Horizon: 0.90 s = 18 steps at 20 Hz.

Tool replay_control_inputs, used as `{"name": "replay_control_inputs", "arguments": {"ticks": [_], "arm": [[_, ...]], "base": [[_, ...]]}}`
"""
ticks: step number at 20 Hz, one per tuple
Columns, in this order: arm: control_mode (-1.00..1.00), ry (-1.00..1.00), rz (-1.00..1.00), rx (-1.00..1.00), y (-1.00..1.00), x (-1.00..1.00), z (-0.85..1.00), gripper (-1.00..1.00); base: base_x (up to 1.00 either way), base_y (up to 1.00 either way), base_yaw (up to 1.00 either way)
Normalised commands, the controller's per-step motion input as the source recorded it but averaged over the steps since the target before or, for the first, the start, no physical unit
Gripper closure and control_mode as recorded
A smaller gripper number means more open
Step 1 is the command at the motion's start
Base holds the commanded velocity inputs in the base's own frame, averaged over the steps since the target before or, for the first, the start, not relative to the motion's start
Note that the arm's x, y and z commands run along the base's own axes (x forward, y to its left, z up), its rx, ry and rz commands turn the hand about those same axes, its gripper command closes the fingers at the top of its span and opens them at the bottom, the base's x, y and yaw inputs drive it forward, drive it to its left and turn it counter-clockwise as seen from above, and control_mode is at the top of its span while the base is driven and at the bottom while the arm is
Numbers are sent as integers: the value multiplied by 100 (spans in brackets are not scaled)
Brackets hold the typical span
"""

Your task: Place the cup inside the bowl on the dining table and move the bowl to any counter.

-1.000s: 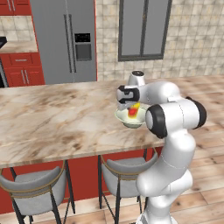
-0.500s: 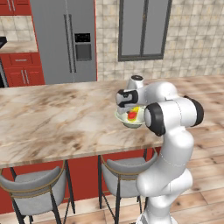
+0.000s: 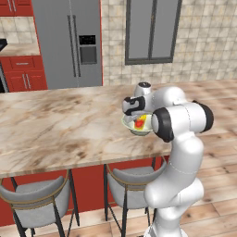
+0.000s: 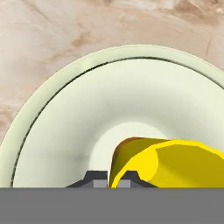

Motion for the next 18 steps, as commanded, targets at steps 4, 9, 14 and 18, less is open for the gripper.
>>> {"name": "replay_control_inputs", "arguments": {"ticks": [4, 9, 14, 18], "arm": [[-100, 1, 1, 0, 0, 0, -15, 100], [-100, 1, 1, 0, 0, 0, -4, 100], [-100, 0, 0, 0, 0, 0, 0, 100], [-100, 0, 0, 0, 0, 0, -1, -100]], "base": [[0, 0, 0], [0, 0, 0], [0, 0, 0], [0, 0, 0]]}}
